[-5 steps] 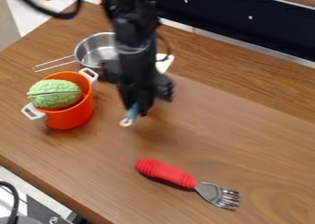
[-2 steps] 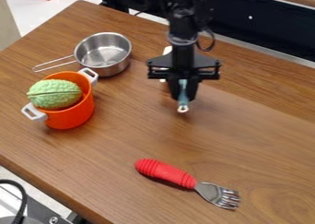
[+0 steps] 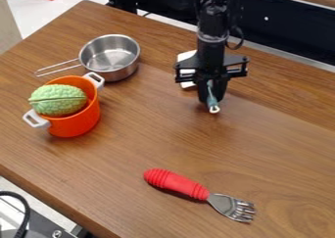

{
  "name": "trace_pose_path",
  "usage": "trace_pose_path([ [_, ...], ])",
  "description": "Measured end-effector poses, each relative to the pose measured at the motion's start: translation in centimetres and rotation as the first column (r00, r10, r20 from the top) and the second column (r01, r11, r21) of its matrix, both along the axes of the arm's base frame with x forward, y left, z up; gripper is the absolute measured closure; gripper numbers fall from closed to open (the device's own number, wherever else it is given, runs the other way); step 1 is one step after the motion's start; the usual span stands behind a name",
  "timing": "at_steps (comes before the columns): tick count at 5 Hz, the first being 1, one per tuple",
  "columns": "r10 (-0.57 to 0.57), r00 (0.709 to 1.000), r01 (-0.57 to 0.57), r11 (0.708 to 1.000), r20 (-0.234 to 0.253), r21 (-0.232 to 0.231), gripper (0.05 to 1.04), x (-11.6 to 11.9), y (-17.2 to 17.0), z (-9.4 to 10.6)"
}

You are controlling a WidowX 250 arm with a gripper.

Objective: Move the knife next to the silver pot at the top of the table

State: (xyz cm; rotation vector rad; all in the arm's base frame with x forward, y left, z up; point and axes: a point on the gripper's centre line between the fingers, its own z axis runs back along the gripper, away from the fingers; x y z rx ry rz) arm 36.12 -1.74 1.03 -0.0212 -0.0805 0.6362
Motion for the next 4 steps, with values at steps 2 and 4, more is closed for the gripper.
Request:
trace_pose_path([
  [2, 0.035, 0.999, -0.035, 0.999, 0.021, 0.000, 0.812, 0.41, -0.05, -0.42],
  [4, 0.034, 0.999, -0.034, 0.999, 0.012, 0.009, 0.286, 0.28, 0.03, -0.43],
])
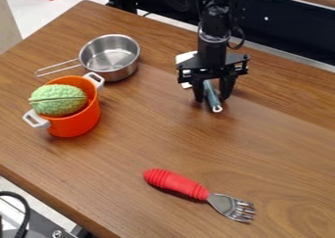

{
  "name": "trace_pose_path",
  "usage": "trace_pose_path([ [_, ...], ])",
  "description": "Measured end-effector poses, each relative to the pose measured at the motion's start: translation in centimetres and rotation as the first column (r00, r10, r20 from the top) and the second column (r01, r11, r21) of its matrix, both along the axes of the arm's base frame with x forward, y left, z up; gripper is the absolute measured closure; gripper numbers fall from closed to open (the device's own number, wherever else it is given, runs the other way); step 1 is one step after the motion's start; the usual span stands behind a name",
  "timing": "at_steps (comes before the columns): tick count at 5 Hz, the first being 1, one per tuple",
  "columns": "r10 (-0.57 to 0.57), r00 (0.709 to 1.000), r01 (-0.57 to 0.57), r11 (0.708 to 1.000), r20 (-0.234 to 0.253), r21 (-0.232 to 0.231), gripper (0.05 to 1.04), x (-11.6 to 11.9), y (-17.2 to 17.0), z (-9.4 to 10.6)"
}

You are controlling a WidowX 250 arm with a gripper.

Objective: Move the knife next to the silver pot at the top of the table

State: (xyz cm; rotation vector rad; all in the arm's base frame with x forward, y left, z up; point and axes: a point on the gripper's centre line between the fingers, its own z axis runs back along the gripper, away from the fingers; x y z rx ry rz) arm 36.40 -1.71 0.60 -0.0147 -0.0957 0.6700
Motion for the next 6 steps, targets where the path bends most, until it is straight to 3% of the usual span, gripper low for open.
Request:
trace_pose_path([
  [1, -0.001, 1.000, 0.001, 1.000, 0.006, 0.000, 0.091, 0.0, 0.0, 0.7],
  [2, -0.018, 0.999, 0.018, 1.000, 0.038, 0.020, 0.085, -0.1, 0.1, 3.0],
  [3, -0.068, 0.997, 0.066, 0.997, 0.030, 0.044, 0.085, -1.0, 0.0, 4.1],
  [5, -0.298, 0.949, 0.309, 0.942, -0.100, 0.131, 0.085, -2.9, 1.8, 4.9],
  [6, -0.385, 0.917, 0.397, 0.908, -0.105, 0.134, 0.085, -3.0, 4.8, 5.3],
])
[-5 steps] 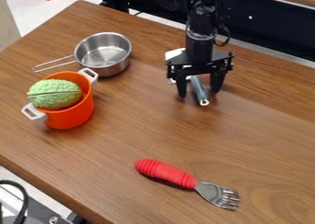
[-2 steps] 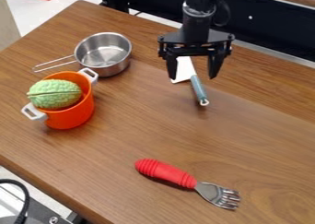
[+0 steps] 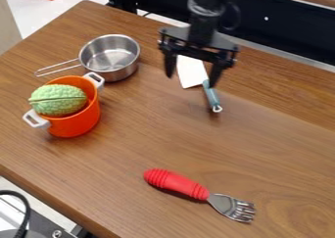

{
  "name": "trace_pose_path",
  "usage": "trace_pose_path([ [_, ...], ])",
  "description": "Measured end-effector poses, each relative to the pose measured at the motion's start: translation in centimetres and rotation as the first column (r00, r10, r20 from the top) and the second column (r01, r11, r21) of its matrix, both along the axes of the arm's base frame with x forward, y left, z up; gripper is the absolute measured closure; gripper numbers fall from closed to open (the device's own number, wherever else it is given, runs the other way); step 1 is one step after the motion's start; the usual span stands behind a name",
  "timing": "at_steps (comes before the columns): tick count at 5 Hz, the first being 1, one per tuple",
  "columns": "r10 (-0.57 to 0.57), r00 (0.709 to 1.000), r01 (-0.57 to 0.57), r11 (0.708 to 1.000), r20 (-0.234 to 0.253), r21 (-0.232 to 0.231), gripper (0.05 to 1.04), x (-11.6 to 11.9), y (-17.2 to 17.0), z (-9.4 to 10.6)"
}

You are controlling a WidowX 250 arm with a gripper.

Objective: Move the knife next to the silver pot at the top of the table

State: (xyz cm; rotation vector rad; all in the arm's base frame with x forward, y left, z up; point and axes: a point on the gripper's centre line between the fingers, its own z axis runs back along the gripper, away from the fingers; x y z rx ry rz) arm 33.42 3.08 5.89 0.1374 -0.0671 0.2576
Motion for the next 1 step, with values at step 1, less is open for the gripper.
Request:
trace_pose_path([
  [1, -0.071, 0.997, 0.071, 0.997, 0.014, -0.017, 0.085, -0.05, 3.14, 0.21],
])
